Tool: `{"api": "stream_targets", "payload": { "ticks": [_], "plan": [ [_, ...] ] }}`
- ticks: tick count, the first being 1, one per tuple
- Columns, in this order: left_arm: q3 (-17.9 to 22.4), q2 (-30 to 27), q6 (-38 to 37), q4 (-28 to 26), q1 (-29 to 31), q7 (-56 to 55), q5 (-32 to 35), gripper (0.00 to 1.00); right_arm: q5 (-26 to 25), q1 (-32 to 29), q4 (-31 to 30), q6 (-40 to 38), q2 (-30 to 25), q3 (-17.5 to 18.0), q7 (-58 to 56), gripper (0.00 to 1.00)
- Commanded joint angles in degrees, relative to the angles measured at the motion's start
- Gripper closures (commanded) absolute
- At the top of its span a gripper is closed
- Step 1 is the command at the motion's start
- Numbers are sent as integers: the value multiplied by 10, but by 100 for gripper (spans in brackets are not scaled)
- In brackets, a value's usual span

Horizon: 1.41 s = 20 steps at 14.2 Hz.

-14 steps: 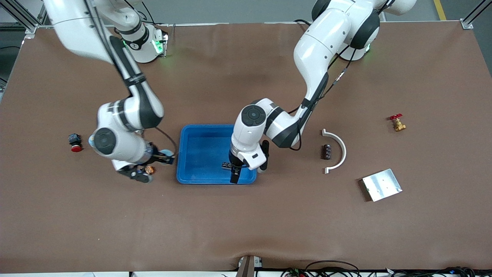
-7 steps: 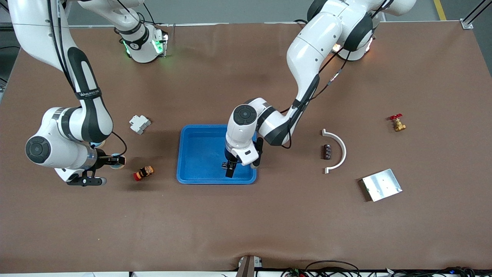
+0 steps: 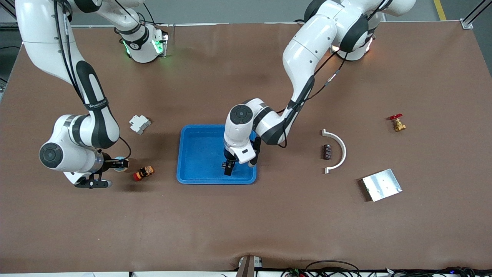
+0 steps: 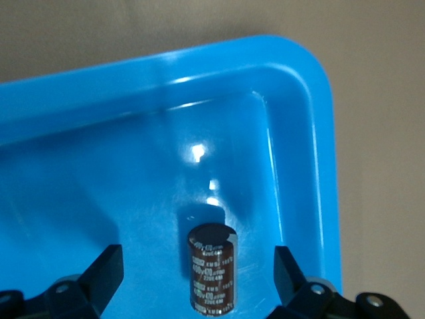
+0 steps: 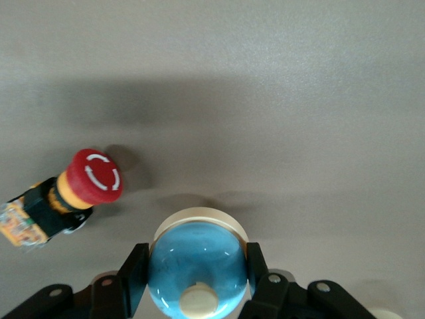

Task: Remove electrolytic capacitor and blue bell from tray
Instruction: 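Place the bell beside the first bell while the left gripper grasps the capacitor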

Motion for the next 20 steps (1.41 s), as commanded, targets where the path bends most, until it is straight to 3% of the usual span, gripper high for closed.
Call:
{"api": "stream_targets", "payload": {
  "ticks": [1,2,5,13,16,18,20],
  "plan": [
    [15,17,9,25,-13,-8,-5,0,-4,-10,-1,4,3,5,5,14],
    [15,18,9,25,-13,-8,-5,0,-4,-11,2,4,2,3,5,0],
    [15,18,11,25,-14,-8,-5,0,0,-22,4,-7,-16,3,10,0],
    [35,24,19,25,-30,-7,-5,0,-13,-42,47,-117,-164,-6,5,0],
    [35,25,20,25,-30,-6,-5,0,-44,-44,151,-261,-181,-1,8,0],
    [35,26,20,25,-30,-7,-5,1,-51,-44,197,-316,-190,2,12,0],
    [37,26,20,25,-32,-8,-5,28,-53,-55,199,-321,-214,8,12,0]
  ]
}}
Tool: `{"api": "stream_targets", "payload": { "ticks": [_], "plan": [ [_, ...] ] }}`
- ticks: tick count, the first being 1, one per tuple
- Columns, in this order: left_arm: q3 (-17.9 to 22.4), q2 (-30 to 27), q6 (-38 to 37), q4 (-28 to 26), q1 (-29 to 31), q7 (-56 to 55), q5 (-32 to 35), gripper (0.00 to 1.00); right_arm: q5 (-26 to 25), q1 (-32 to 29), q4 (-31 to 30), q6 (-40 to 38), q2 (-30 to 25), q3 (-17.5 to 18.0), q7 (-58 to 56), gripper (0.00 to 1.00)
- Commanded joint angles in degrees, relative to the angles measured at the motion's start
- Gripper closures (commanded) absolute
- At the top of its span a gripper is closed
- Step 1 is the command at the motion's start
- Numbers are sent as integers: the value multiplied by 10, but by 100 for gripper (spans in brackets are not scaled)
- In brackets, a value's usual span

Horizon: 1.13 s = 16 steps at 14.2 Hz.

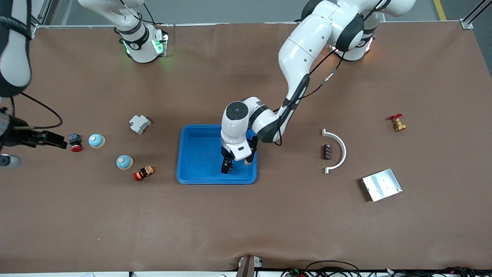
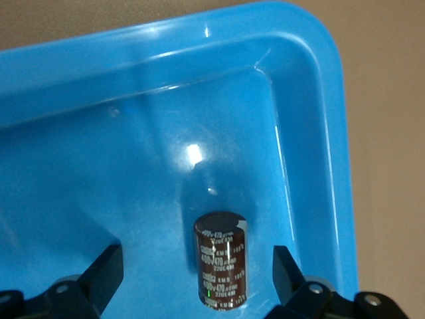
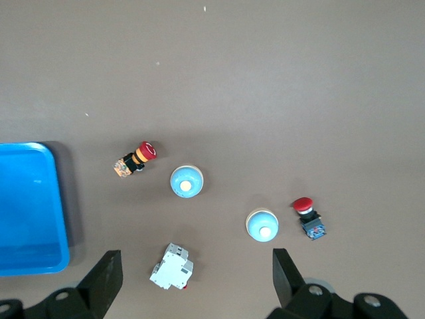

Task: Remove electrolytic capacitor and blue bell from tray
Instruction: 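Place the bell beside the first bell while the left gripper grasps the capacitor, then lift the second capacitor and carry it toward the white arc with the left gripper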

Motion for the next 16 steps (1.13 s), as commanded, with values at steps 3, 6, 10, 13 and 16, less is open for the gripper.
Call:
{"api": "stream_targets", "payload": {
  "ticks": [3,6,10,13,16],
  "plan": [
    [24,17,11,22,-15,-3,-4,81,-25,-48,5,-27,-54,51,8,0],
    [24,12,12,20,-15,15,1,100,-26,-51,-1,-37,-58,56,7,0],
    [23,-4,0,17,-14,94,4,100,-25,-56,-19,-31,-63,57,7,0],
    [21,-51,-10,-12,-9,151,22,100,-25,-59,-44,-21,-85,68,5,0],
    [21,-88,-78,-16,1,157,20,100,-26,-60,-30,-26,-85,68,0,0]
  ]
}}
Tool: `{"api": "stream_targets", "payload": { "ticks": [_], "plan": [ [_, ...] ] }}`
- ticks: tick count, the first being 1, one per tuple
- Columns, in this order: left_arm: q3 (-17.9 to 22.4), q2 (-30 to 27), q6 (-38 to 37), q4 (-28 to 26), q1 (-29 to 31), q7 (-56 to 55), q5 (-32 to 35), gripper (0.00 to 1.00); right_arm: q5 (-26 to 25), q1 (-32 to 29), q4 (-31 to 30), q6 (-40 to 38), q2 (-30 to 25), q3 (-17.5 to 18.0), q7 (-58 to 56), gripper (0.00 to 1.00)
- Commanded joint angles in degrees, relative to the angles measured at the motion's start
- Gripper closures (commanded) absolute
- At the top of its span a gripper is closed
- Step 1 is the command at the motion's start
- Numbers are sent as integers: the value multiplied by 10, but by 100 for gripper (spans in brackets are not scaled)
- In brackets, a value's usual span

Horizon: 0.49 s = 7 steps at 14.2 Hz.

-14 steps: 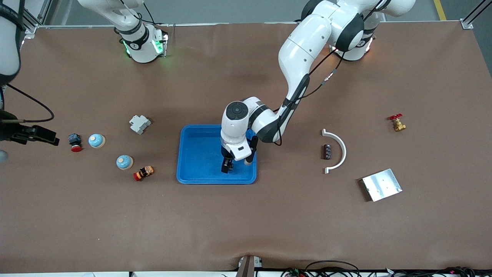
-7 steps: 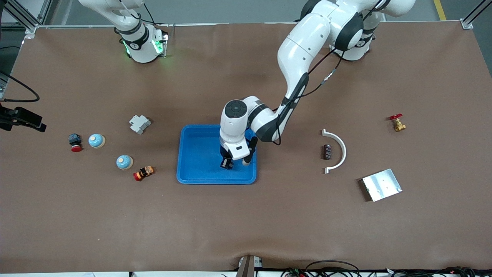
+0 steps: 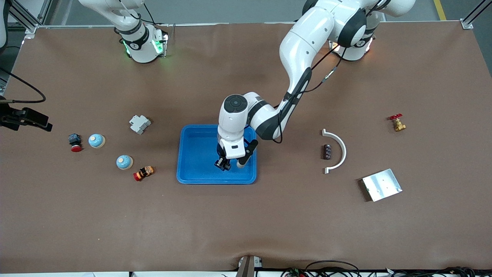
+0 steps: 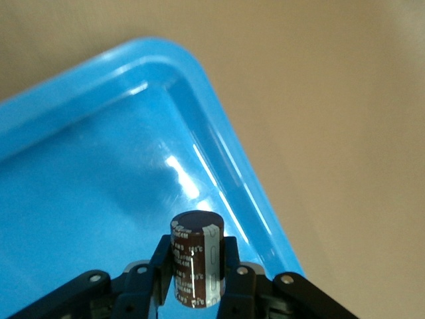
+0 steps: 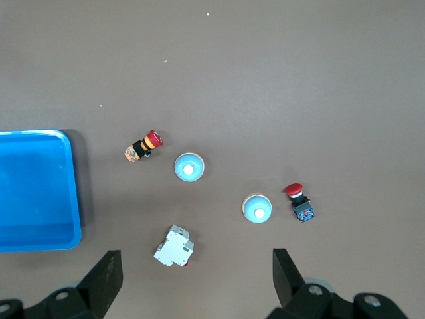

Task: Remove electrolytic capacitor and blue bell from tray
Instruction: 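Lift the second capacitor and carry it toward the white arc with the left gripper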

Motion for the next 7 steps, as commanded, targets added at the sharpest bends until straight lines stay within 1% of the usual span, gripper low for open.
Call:
{"api": "stream_targets", "payload": {
  "ticks": [1,2,4,5,7],
  "plan": [
    [2,-54,-67,-28,11,15,14,100,-10,-17,-7,6,-21,17,1,0],
    [1,-67,-93,-31,15,34,14,100,-10,-17,-4,9,-20,17,1,0],
    [-1,-95,-135,-50,21,114,4,100,-13,-13,0,7,-19,17,1,0],
    [-1,-114,-146,-70,25,149,-6,100,-14,-8,14,4,-17,17,0,0],
    [-2,-158,-150,-130,27,220,-14,100,-39,2,28,-13,-17,17,2,0]
  ]
}}
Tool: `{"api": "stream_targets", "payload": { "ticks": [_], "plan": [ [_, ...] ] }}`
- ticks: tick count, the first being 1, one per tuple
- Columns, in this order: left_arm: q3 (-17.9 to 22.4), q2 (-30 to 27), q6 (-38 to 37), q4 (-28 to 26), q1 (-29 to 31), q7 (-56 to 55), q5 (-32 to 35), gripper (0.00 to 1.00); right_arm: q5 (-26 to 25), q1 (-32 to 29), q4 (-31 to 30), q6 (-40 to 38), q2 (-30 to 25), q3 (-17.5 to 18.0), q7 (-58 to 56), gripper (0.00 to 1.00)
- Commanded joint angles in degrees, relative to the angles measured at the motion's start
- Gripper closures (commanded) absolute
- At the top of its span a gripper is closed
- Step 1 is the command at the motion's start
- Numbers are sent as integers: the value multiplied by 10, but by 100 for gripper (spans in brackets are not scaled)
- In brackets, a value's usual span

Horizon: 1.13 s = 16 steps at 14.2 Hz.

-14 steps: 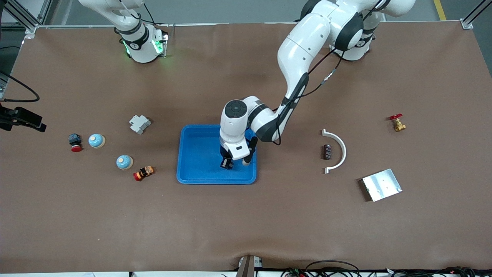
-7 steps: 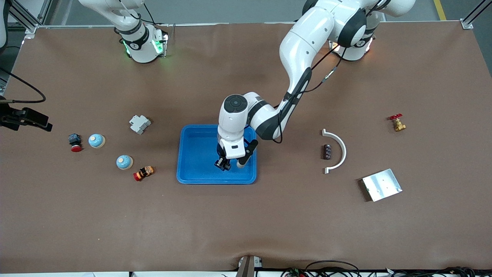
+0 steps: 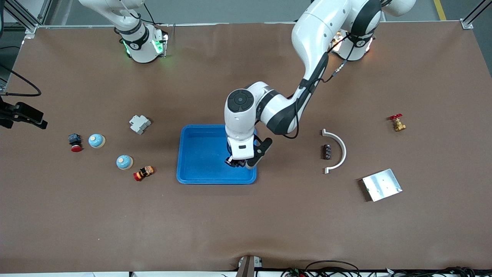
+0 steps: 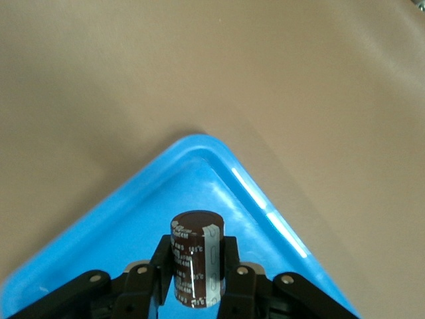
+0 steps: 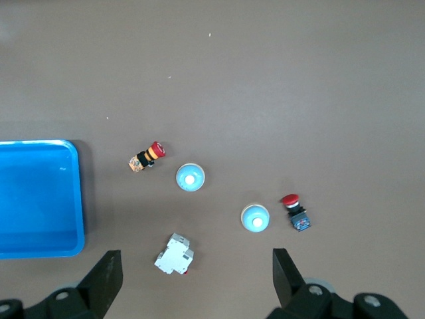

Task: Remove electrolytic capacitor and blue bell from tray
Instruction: 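Lift the second capacitor and carry it toward the white arc with the left gripper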

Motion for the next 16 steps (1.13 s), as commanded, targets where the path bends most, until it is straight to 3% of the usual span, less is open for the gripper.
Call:
{"api": "stream_targets", "payload": {
  "ticks": [1,9,16],
  "plan": [
    [-2,-83,-4,-117,0,92,-12,100,-28,5,15,-25,-4,9,8,0],
    [-4,-222,2,-322,44,332,-13,100,-28,8,13,-25,-4,10,6,0],
    [-4,-281,2,-404,91,473,-12,100,-27,13,15,-24,-3,8,8,0]
  ]
}}
